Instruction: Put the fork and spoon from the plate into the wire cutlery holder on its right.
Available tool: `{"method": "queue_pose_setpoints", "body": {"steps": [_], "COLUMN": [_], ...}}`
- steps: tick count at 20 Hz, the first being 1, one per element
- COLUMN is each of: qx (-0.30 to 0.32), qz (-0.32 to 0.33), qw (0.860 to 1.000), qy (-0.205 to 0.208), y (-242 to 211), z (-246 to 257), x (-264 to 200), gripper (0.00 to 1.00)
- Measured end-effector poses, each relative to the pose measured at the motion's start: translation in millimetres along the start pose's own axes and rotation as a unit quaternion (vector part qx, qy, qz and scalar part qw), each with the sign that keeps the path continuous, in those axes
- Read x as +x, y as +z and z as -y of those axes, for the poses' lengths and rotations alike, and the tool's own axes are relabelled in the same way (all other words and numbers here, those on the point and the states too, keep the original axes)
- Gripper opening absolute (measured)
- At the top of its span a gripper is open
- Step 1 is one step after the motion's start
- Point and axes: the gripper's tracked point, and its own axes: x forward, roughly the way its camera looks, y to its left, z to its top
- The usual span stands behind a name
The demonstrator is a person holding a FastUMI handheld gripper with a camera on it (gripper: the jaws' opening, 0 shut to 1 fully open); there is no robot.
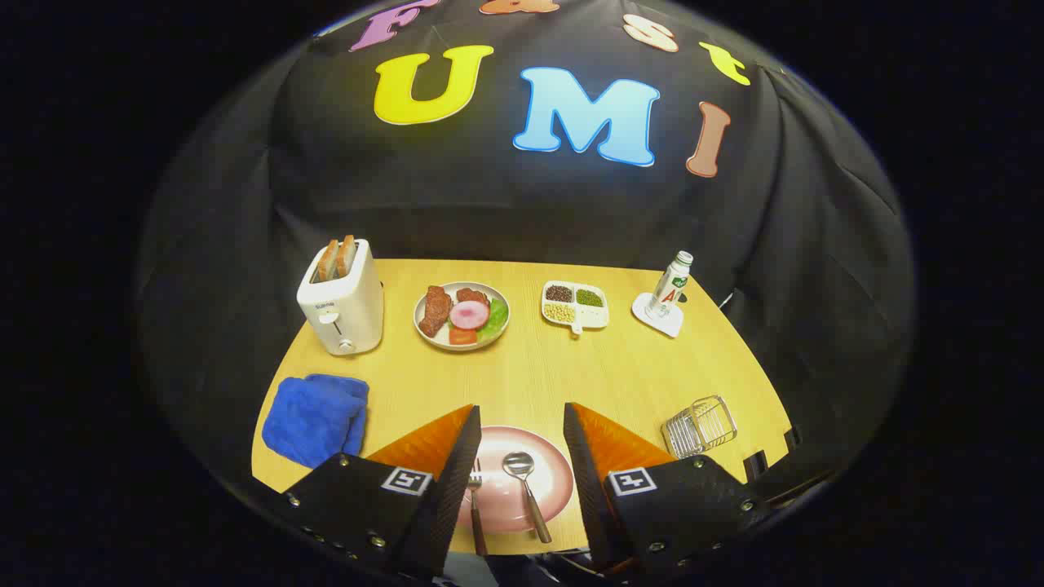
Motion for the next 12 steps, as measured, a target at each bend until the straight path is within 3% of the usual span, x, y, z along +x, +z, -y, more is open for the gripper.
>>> {"method": "queue_pose_setpoints", "body": {"steps": [12], "qx": [-0.005], "qz": [0.012], "qw": [1.0], "qy": [-0.006], "y": [8], "z": [0], "x": [7], "gripper": [0.64]}}
